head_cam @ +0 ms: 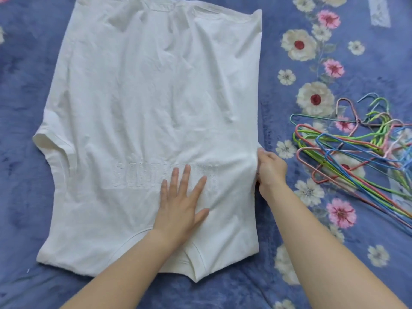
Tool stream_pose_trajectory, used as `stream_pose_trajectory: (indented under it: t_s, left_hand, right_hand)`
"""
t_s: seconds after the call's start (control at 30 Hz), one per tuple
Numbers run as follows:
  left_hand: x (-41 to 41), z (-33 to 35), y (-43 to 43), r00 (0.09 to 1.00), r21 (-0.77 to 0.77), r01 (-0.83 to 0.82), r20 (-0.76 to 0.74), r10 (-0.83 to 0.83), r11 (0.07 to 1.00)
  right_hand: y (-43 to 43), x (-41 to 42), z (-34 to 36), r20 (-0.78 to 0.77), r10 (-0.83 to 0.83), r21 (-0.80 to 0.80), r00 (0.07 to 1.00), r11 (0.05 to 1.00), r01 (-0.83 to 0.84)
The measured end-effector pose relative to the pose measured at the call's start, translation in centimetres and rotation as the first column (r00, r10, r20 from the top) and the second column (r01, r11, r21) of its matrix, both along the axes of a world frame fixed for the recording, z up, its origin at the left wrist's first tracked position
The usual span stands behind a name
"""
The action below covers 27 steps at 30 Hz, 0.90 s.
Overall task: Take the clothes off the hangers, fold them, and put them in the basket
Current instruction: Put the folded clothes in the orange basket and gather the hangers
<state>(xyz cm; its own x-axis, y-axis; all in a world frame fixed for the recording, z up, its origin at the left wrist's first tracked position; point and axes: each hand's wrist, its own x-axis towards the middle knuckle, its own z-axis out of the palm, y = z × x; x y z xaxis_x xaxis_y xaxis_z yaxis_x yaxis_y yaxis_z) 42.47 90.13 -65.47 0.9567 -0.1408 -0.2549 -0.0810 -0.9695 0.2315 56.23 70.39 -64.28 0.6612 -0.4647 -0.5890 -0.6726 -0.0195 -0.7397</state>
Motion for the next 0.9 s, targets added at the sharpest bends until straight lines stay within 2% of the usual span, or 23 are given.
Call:
stream_pose_trajectory:
  t_s: [0.07, 0.1, 0.2, 0.3, 0.4, 0.47, 0.53, 0.6, 0.67, 0.7, 0.73, 0.8, 0.9]
  left_hand:
    - [-0.6, -1.3, 0.2, 0.999, 0.025, 0.006, -0.034, -0.005, 1.000]
    - [-1.2, -1.6, 0.4, 0.999, 0.023, 0.014, -0.036, -0.014, 1.000]
    - [-1.6, -2.0, 0.5, 0.999, 0.013, 0.032, -0.034, -0.032, 0.999]
    - [-1.8, -1.8, 0.9, 1.000, -0.027, -0.015, -0.014, 0.015, 1.000]
    - [-3.6, -1.0, 2.1, 0.962, -0.077, -0.266, -0.086, 0.259, 0.961]
    - [-5.6, -0.3, 3.6, 0.862, -0.053, -0.498, -0.136, 0.488, 0.866]
    - [-7.5, 0.2, 5.9, 0.691, 0.011, -0.712, -0.163, 0.704, 0.702]
    - [-8.9, 0.4, 8.5, 0.448, 0.054, -0.886, -0.152, 0.881, 0.460]
    - [-9.8, 1.1, 11.1, 0.144, 0.084, -0.984, -0.140, 0.980, 0.157]
    - [-10.0, 1.4, 12.0, 0.025, 0.089, -0.995, -0.134, 0.991, 0.038]
    - [-10.2, 1.8, 12.7, -0.035, 0.094, -0.995, -0.135, 0.990, -0.022]
    - [-10.2, 2.5, 13.5, -0.003, 0.053, -0.999, -0.171, 0.985, 0.006]
    - [-10.4, 3.5, 13.7, 0.094, -0.132, -0.989, -0.230, 0.969, 0.064]
  right_hand:
    - [-1.4, -0.8, -0.3, 0.085, -0.061, -0.234, 0.995, 0.969, 0.079]
    - [-1.6, -1.6, -0.5, 0.106, -0.025, -0.316, 0.994, 0.947, 0.058]
    - [-1.9, -2.4, -1.1, 0.049, 0.066, -0.383, 0.997, 0.923, -0.043]
    - [-2.2, -3.3, -0.8, -0.004, 0.108, -0.251, 0.994, 0.962, -0.105]
    - [-2.2, -6.1, 0.9, -0.117, 0.261, 0.021, 0.958, 0.965, -0.260]
    - [-2.0, -8.8, 2.0, -0.185, 0.419, 0.125, 0.889, 0.907, -0.401]
    - [-2.1, -11.4, 2.0, -0.220, 0.516, 0.249, 0.828, 0.850, -0.463]
    - [-2.3, -13.4, 1.9, -0.294, 0.554, 0.334, 0.779, 0.823, -0.459]
    - [-2.1, -14.5, 1.5, -0.370, 0.546, 0.330, 0.752, 0.834, -0.443]
    - [-1.9, -14.6, 1.4, -0.403, 0.533, 0.304, 0.744, 0.845, -0.440]
    - [-1.8, -14.8, 1.3, -0.417, 0.530, 0.296, 0.739, 0.848, -0.441]
    - [-1.4, -14.7, 1.5, -0.429, 0.519, 0.278, 0.739, 0.854, -0.439]
    - [-1.5, -15.0, 2.0, -0.454, 0.520, 0.241, 0.723, 0.853, -0.463]
